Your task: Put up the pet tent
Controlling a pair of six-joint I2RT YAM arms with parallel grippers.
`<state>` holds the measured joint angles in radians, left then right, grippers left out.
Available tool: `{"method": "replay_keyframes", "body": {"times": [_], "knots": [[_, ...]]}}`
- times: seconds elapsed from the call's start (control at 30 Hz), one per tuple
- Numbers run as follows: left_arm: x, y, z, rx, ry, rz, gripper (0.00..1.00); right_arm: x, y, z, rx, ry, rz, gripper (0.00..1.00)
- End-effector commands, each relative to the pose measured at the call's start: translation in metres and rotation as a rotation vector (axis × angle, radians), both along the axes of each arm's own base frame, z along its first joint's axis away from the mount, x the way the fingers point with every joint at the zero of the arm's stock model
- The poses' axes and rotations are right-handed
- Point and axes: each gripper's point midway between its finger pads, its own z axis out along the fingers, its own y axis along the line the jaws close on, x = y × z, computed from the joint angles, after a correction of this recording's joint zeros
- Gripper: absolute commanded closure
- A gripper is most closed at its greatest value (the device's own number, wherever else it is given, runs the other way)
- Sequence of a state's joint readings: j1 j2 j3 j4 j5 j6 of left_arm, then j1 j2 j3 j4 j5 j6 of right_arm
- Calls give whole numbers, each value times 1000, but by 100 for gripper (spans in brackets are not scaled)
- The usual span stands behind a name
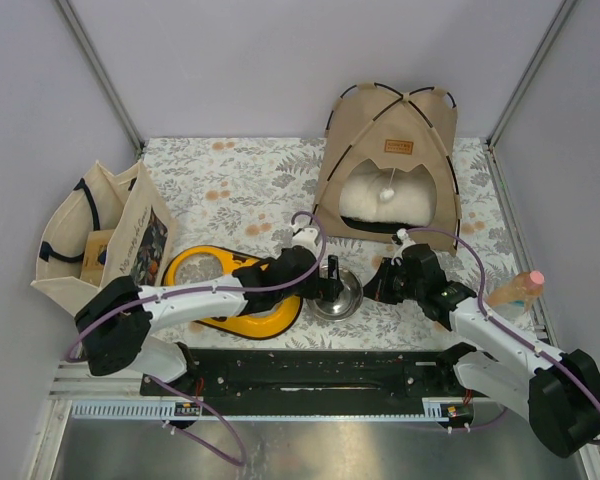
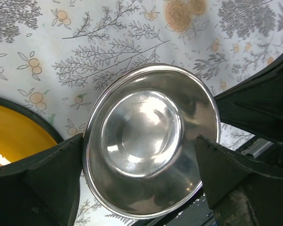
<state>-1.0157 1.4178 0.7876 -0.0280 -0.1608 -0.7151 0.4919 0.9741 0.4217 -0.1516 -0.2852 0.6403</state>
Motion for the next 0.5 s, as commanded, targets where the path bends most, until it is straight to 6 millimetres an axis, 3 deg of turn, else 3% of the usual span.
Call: {"method": "replay_keyframes", "body": {"times": [0.0,0.23,0.33,0.47], "knots": [[13,8,18,110,-104,79,1,3,2,1,1,-18,-6,100],[19,33,-4,220,-82,220,1,2,0,0,0,-18,-14,100],[15,26,-1,188,-74,185,1,0,-1,-4,-6,-7,-14,100],[3,3,23,102,-134,85,1,-2,-1,-9,-1,5,-16,100]]}}
